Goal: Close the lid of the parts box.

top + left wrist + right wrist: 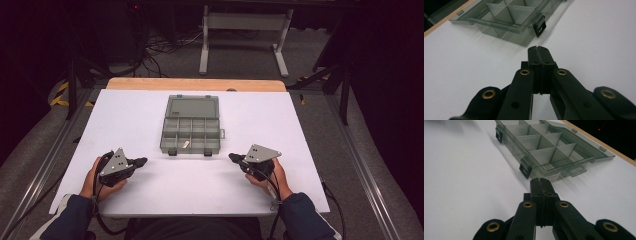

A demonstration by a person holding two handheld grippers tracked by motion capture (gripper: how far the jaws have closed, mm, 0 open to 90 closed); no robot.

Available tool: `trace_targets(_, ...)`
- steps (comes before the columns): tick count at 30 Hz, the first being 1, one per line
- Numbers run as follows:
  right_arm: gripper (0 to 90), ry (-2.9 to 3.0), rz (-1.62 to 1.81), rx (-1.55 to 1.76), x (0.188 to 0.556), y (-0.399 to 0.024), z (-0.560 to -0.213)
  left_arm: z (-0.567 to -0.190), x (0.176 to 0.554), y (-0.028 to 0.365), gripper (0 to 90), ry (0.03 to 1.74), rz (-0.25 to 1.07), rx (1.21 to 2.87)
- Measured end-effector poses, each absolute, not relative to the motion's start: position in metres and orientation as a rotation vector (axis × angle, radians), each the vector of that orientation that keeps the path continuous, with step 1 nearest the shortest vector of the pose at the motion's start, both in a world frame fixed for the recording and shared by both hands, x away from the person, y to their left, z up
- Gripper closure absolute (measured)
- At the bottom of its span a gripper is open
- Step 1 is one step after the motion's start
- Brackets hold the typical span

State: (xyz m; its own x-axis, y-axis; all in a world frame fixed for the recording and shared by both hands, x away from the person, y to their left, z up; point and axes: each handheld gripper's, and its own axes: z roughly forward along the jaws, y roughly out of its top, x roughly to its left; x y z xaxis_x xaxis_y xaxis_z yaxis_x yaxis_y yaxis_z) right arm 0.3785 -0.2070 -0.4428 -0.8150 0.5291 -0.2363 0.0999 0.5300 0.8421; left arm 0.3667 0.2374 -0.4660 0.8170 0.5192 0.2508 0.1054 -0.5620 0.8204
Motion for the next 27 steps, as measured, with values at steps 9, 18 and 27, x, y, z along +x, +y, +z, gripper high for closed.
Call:
trace_targets(9,90.0,2.304,1.205,0.535,0.390,-0.207,-0.441,-0.462,0.385,0.232,90.0,0.460,0.623,2.142)
trace_targets(18,90.0,2.311,1.157,0.566,0.406,-0.209,-0.439,-0.456,0.400,0.232,90.0,0.465,0.650,2.143)
trace_targets(27,90.0,2.295,1.157,0.605,0.430,-0.209,-0.428,-0.446,0.419,0.230,90.0,0.459,0.674,2.142)
